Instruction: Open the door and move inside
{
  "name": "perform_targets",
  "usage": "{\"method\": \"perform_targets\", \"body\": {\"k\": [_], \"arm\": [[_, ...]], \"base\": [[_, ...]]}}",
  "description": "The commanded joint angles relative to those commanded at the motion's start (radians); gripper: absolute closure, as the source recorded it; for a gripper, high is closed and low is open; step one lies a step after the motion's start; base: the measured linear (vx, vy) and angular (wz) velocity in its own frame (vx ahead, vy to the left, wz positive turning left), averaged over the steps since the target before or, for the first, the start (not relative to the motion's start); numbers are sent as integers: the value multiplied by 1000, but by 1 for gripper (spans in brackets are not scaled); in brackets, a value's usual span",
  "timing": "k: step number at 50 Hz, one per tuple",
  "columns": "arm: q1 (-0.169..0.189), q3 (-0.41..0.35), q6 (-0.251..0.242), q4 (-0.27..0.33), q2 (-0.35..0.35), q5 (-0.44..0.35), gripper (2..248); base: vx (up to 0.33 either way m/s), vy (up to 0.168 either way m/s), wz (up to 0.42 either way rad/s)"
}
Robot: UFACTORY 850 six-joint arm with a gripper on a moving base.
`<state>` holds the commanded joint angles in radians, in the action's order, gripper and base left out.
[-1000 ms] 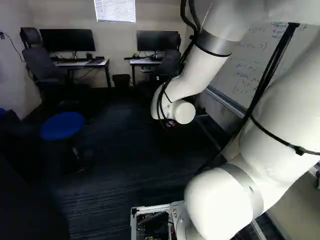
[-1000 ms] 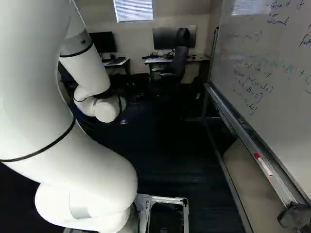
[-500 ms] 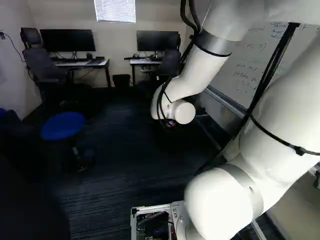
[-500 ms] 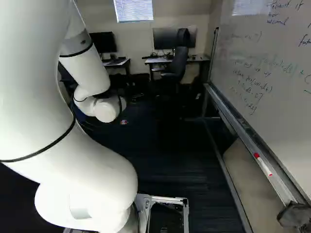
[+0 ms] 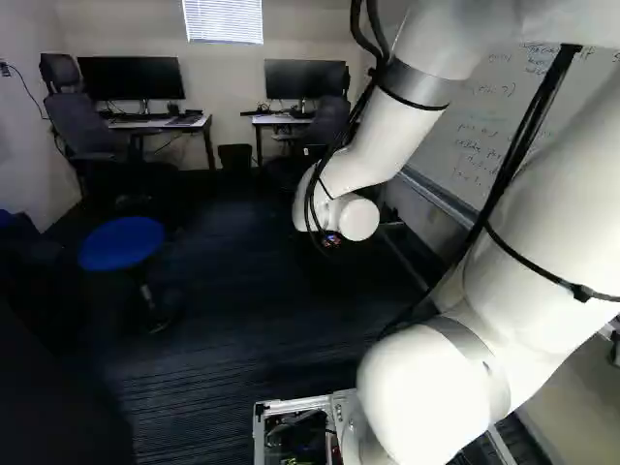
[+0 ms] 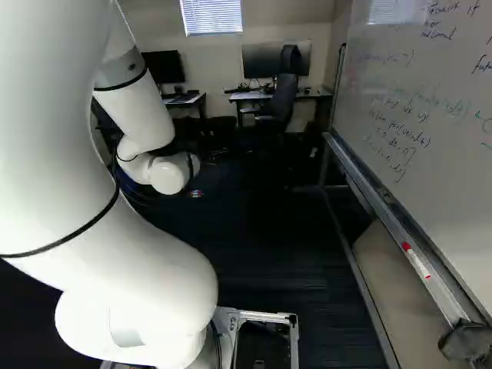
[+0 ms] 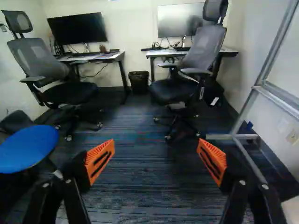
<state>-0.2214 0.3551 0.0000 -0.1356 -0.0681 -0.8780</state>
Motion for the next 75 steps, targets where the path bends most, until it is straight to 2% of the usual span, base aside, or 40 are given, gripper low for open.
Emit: {"method": "perform_targets", "body": {"k": [21, 55, 75], "arm": [[47, -57, 0, 29, -45, 1, 3], [178, -215, 0, 109, -169, 4, 3], [216, -261, 0, 132, -206, 5, 3]], "base": [[0, 0, 0], [0, 0, 0], [0, 0, 0]]}}
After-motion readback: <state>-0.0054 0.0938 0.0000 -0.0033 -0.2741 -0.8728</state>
